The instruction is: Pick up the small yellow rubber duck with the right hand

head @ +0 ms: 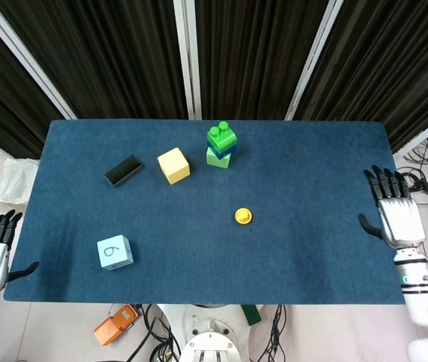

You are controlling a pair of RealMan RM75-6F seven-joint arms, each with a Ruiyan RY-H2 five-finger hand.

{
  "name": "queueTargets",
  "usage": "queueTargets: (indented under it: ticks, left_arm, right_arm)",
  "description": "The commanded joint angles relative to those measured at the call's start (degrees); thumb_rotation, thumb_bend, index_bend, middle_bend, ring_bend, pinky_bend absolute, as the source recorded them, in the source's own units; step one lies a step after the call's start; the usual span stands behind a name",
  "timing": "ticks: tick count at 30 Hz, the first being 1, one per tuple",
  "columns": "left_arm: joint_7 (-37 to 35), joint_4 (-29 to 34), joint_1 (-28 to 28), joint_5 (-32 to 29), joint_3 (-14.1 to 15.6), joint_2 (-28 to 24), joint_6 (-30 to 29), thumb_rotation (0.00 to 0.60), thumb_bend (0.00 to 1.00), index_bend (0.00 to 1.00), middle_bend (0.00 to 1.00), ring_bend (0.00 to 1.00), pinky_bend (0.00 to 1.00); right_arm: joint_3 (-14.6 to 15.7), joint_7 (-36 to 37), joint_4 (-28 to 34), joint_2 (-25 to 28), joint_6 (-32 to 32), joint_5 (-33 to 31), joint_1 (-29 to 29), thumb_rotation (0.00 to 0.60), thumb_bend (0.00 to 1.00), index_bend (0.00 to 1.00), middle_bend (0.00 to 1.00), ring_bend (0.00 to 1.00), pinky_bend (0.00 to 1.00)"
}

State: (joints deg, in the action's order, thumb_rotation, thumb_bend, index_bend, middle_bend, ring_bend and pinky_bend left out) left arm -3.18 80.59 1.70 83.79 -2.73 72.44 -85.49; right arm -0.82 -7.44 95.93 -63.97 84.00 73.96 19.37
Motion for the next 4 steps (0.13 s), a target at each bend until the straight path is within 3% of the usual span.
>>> queueTargets:
  ticks: [1,4]
  left_arm:
    - [0.65,0.64,0.34,0.15,-0.14,-0.27,0.12,0.600,0.05,0.03,0.00,0.00,0.00]
    - [1.28,1.31,0.69,0.28,-0.27,-0.47,0.23,0.600,0.05,0.03,0.00,0.00,0.00]
  right_arm:
    - [2.59,5.11,-1.38,0.47,3.29,3.01,-4.87,0.600,0.43,0.00,0.06,0.00,0.09]
    - [2.48,6.21,-2.31,0.07,3.60,4.44,-5.83,0.600,0.43,0.00,0.06,0.00,0.09]
